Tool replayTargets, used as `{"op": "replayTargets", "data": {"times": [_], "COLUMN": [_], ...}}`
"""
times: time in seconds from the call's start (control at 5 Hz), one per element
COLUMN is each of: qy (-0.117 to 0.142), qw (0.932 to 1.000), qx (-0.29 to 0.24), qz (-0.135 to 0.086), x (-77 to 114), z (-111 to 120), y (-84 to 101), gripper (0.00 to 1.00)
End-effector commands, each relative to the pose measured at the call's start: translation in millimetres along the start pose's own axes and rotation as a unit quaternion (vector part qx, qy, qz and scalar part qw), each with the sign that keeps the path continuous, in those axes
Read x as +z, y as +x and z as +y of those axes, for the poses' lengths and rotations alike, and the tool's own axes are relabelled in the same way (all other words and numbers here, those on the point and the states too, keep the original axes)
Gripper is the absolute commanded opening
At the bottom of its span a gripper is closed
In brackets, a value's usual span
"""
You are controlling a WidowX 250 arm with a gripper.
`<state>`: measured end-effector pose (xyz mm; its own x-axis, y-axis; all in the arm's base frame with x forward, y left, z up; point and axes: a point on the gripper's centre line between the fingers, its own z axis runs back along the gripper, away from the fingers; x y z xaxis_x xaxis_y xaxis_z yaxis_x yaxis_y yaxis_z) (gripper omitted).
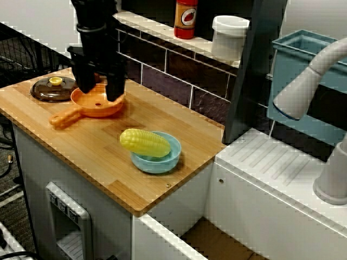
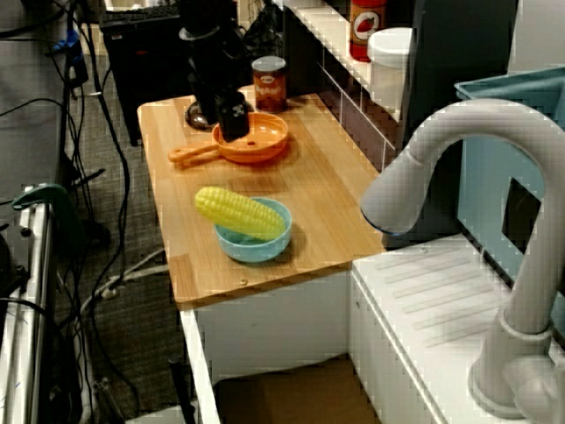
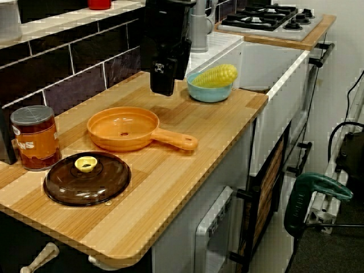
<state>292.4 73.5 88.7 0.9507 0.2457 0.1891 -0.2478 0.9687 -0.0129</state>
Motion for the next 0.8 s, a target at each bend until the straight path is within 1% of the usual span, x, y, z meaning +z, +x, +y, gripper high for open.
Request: {"op": "replayTargets", "data": {"times": [0.0, 0.2, 0.4, 0.6], "qy": [0.029, 0.032, 0.039, 0.046], "qw": [0.9986, 0.9976, 0.9959, 0.9956], "qx": [-0.044, -0.059, -0.08, -0.08], "qz": [0.001, 0.013, 0.017, 0.014], "x": [16.3, 11.9, 6.2, 2.0], "z": [22.7, 29.1, 34.9, 42.2], "y": [-0.5, -6.1, -12.1, -16.4], "gripper": [1.0, 1.0, 1.0, 1.0]}}
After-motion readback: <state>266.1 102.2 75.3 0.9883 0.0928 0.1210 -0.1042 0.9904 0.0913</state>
